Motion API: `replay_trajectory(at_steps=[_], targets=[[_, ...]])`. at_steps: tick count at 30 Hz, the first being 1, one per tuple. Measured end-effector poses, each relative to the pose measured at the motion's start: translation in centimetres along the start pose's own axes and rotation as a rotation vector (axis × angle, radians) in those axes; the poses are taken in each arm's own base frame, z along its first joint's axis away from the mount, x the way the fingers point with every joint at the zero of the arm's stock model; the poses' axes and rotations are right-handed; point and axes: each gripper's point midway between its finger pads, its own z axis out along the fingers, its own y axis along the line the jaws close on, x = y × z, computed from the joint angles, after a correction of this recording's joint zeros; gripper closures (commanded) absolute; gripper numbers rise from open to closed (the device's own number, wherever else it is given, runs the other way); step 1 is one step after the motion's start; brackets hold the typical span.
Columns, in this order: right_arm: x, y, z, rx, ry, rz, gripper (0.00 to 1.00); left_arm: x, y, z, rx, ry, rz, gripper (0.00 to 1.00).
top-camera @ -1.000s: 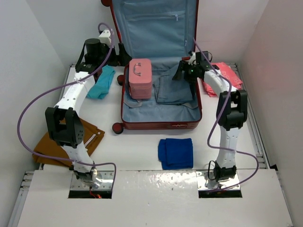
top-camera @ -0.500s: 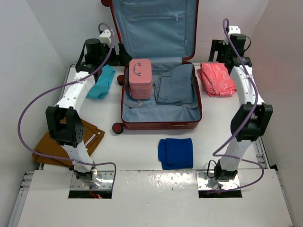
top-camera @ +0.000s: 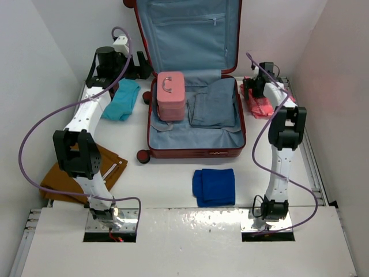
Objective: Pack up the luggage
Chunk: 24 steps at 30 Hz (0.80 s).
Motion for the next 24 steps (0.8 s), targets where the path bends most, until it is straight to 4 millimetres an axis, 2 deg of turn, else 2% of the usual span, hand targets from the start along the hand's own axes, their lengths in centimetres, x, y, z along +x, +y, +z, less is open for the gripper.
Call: replay_trajectory(at_steps=[8, 12, 15, 17, 18, 19, 21, 22, 24], targets=[[3.2, -0.3, 2.6, 0.02, 0.095, -0.127, 0.01, -0.2, 1.1, -0.2, -0.019, -0.004, -0.007, 0.02], [3.7, -0.4, 3.1, 0.023, 0.118, -0.17, 0.01, 0.1, 1.5, 0.1, -0.024, 0.006, -0.015, 0.02], [3.9, -0.7, 3.2, 0.037, 0.133, -0.2, 0.27, 0.3, 1.7, 0.2, -0.026, 0.012, -0.018, 0.02], [3.9, -1.1, 3.3, 0.05, 0.141, -0.219, 0.58, 0.3, 1.8, 0.2, -0.03, 0.015, -0.021, 0.02], [4.0, -1.2, 3.4, 0.055, 0.145, -0.222, 0.58, 0.2, 1.9, 0.2, -0.031, 0.014, -0.021, 0.02], [4.2, -1.4, 3.6, 0.064, 0.151, -0.226, 0.71, 0.2, 1.9, 0.2, -0.032, 0.015, -0.021, 0.02], [4.3, -1.9, 3.8, 0.077, 0.157, -0.234, 0.86, 0.0, 1.9, 0.2, -0.032, 0.014, -0.021, 0.02], [4.4, -2.3, 3.8, 0.079, 0.157, -0.234, 0.97, -0.1, 1.9, 0.2, -0.032, 0.013, -0.022, 0.02], [4.4, -2.9, 3.7, 0.071, 0.156, -0.228, 1.0, -0.3, 1.9, 0.4, -0.028, 0.01, -0.026, 0.02]])
